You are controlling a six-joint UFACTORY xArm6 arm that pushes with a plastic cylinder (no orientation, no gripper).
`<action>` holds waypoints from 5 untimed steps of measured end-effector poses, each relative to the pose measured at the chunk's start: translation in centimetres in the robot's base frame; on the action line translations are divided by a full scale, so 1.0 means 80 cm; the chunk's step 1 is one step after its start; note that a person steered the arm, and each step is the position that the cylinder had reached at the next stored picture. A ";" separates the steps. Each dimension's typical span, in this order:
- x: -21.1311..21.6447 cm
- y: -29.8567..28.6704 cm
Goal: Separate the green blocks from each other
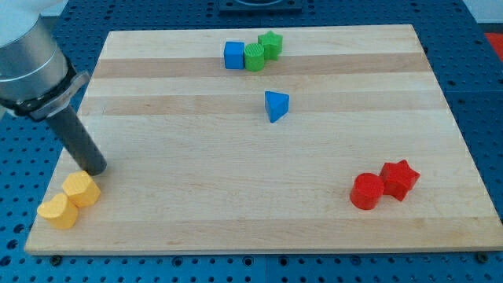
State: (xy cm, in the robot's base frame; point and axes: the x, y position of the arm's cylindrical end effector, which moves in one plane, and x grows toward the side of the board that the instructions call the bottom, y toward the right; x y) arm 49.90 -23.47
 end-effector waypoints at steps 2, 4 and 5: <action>-0.070 0.081; -0.085 0.117; -0.104 0.155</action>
State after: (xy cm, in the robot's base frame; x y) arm 41.60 -11.06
